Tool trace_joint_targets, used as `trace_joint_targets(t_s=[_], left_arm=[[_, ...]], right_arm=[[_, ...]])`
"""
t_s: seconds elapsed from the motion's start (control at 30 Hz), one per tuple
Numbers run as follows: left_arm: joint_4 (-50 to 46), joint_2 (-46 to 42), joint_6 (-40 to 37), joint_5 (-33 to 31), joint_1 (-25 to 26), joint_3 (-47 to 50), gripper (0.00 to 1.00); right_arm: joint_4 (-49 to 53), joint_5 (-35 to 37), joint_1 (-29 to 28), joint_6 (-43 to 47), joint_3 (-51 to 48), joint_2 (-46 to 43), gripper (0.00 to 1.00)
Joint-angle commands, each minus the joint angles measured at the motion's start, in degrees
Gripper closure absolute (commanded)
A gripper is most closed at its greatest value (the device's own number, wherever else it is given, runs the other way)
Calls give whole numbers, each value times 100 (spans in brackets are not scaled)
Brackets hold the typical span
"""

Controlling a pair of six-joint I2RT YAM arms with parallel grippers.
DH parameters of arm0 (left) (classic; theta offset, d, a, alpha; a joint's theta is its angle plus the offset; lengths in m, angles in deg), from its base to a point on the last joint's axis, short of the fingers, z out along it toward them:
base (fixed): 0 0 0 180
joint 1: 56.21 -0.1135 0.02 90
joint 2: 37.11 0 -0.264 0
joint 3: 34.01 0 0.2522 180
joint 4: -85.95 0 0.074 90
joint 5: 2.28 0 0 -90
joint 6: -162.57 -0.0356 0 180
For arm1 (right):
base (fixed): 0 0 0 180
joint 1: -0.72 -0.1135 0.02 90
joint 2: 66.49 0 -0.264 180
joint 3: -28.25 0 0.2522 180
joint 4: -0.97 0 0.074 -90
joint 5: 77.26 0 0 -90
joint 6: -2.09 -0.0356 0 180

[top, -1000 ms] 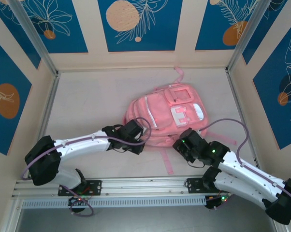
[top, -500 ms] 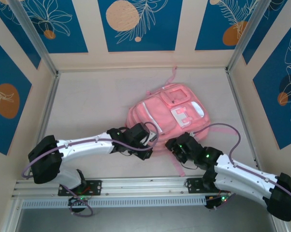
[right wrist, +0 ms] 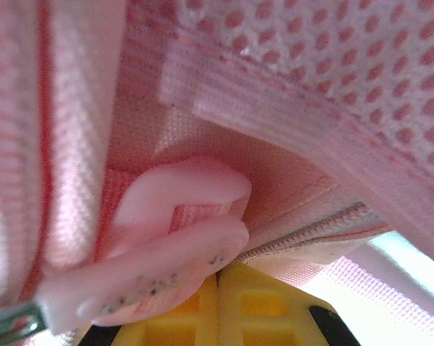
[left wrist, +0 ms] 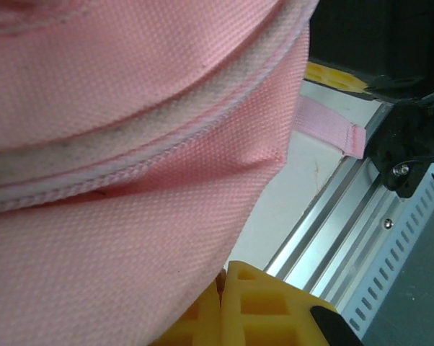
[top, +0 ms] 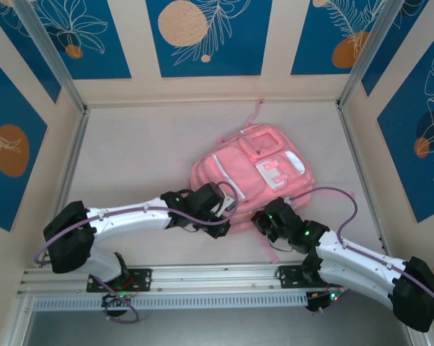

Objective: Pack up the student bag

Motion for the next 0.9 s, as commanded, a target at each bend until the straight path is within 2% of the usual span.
trace_joint_targets(t_s=[0.0,0.47,0.63,0.87], left_arm=[[-107,-29,-166,-200,83,-106,100],[-874,-226,-137,-1031,-263,81,100],[-1100,-417,-86,-1162,-440,185,100],[-1178,-600,-39,-1144,-573,370,100]], right_arm=[[343,273,204,209,-85,-168,100],[728,142,940,585,-42,145,100],[645,-129,1570,1100,68,245,100],[321,-822,2455,2076,675,1147,100]])
